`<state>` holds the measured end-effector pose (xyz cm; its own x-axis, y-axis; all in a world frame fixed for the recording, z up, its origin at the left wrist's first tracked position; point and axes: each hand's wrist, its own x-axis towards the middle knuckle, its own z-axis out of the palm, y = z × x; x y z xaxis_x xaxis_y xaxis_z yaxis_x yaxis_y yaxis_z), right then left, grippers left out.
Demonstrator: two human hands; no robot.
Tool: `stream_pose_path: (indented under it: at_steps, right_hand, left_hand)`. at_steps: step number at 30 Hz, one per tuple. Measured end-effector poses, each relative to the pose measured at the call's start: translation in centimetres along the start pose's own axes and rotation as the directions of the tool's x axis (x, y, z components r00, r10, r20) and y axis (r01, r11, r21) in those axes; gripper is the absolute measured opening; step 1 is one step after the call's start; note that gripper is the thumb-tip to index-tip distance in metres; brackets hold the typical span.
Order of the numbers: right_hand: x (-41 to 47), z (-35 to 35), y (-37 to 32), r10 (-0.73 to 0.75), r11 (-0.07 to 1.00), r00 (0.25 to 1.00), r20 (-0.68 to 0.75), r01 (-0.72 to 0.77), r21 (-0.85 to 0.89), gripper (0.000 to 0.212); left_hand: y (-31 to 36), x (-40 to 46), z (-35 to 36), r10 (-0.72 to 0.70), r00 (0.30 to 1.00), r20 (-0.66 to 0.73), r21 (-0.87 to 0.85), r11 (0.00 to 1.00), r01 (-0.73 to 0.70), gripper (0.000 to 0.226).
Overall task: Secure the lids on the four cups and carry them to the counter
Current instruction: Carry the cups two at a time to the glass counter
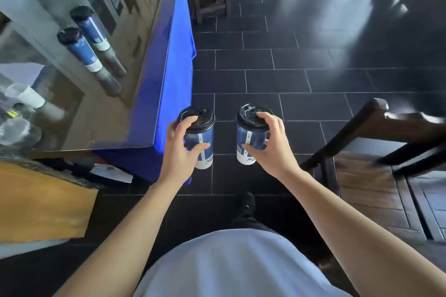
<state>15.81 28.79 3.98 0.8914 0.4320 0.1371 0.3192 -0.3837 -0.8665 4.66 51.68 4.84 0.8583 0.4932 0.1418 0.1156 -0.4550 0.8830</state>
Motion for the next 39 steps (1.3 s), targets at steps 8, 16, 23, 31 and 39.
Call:
stream_pose_path:
  at_steps: [8, 16, 23, 31, 39]
  right_hand:
    - [14.8, -4.8, 2.4, -0.061, 0.998, 0.997, 0.051, 0.062, -0.009, 0.088]
    - [24.8, -6.1, 4.8, -0.041, 0.999, 0.998, 0.055, 0.041, -0.003, 0.086]
    - [34.9, -3.8, 6.1, -0.033, 0.997, 0.996, 0.088, 0.039, -0.062, 0.086]
    - [50.8, 3.1, 3.8, -0.056, 0.991, 0.976, 0.209, 0.079, -0.106, 0.086]
    - [63.3, 13.4, 0.1, -0.158, 0.980, 0.933, 0.325, 0.188, -0.064, 0.084]
  left_hand:
    - [2.5, 12.5, 5.4, -0.010, 0.997, -0.083, -0.012, 1.000, 0.009, 0.075]
    - [1.4, 21.5, 9.1, -0.006, 0.995, -0.095, 0.005, 1.000, 0.006, 0.078]
    - [-1.9, 30.9, 10.0, -0.062, 0.993, -0.098, -0.020, 0.998, 0.060, 0.076]
    - [-6.2, 44.9, 6.0, -0.108, 0.971, -0.213, -0.082, 0.992, 0.093, 0.074]
    - [-10.3, 54.3, -1.2, -0.133, 0.924, -0.358, -0.065, 0.991, 0.118, 0.075]
